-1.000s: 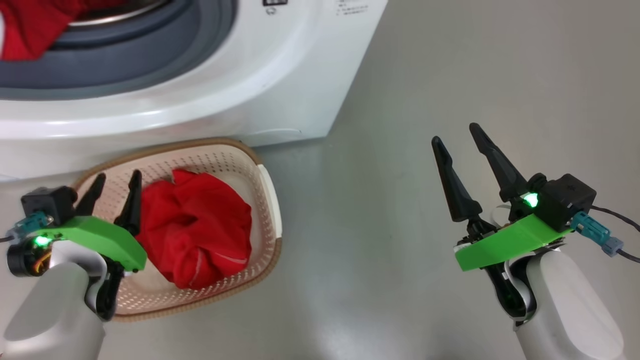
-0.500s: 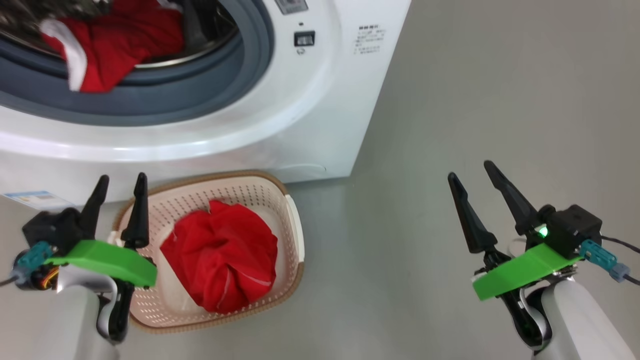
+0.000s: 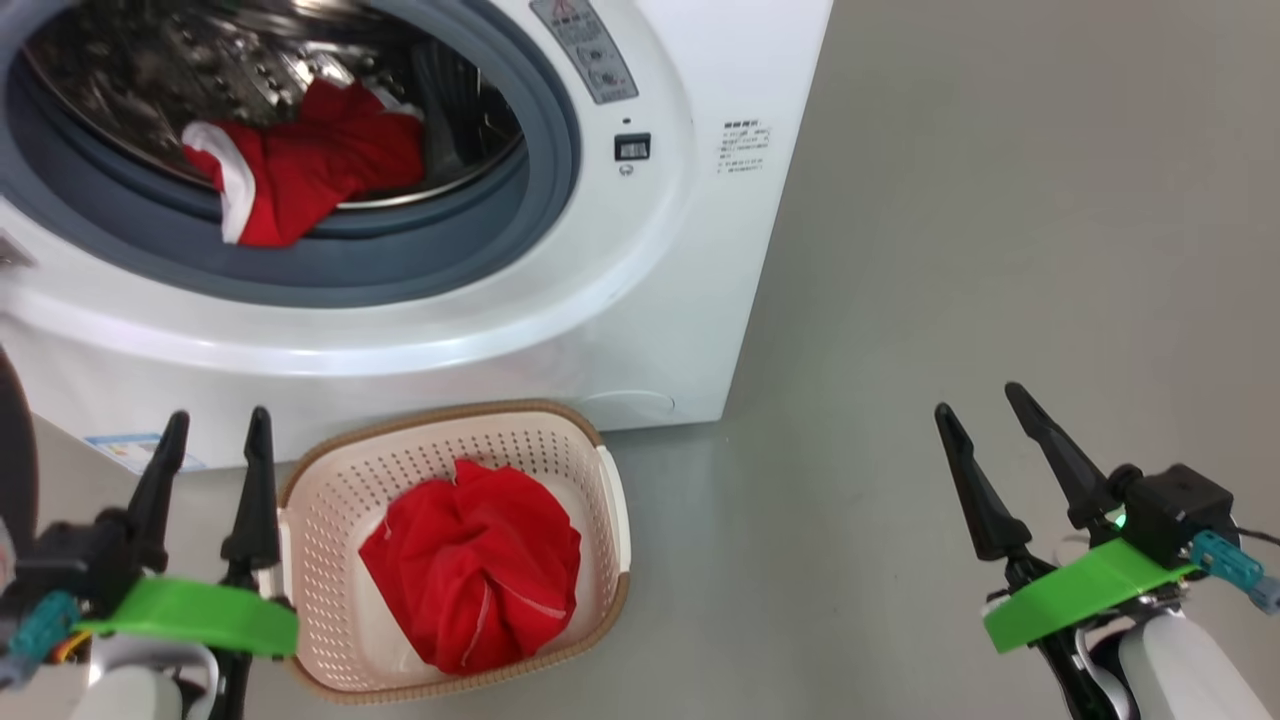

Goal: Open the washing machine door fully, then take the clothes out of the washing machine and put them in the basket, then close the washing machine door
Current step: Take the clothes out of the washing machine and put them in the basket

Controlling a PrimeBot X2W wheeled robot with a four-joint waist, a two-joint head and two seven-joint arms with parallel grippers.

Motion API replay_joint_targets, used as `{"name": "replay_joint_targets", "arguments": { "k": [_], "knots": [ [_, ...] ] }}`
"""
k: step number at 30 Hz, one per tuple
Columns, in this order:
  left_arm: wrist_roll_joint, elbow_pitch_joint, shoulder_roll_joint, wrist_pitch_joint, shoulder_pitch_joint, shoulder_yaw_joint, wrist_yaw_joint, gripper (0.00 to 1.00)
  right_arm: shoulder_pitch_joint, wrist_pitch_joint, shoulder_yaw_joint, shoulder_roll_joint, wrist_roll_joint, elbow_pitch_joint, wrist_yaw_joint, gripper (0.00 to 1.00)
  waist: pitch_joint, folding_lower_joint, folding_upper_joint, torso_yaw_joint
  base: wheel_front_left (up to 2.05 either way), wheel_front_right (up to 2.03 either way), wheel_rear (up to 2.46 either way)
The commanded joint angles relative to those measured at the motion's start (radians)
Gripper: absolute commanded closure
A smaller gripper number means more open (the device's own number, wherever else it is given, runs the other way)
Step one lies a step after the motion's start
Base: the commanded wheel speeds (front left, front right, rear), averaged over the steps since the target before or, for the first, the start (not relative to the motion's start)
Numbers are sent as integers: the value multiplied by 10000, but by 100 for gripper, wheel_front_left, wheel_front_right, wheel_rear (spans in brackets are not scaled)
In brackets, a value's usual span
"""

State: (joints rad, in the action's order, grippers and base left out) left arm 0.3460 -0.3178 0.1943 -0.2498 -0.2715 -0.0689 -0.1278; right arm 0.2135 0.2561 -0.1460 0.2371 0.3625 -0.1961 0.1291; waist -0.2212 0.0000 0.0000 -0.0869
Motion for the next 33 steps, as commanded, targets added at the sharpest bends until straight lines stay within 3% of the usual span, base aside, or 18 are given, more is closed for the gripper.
{"name": "replay_joint_targets", "arguments": {
  "k": [1,19,33],
  "knots": [
    [-109,374,244,-120,104,417,-29,0,-197,57,-111,155,52,260,16,0,202,0,0,57,0,0,0],
    [-751,1945,-482,-120,2785,1663,-29,0,-1259,57,83,510,246,372,16,0,1306,0,0,234,0,0,0],
    [-948,2316,-719,-120,3199,1928,-29,0,-1429,57,141,550,227,443,16,0,1340,0,0,256,0,0,0]
  ]
}}
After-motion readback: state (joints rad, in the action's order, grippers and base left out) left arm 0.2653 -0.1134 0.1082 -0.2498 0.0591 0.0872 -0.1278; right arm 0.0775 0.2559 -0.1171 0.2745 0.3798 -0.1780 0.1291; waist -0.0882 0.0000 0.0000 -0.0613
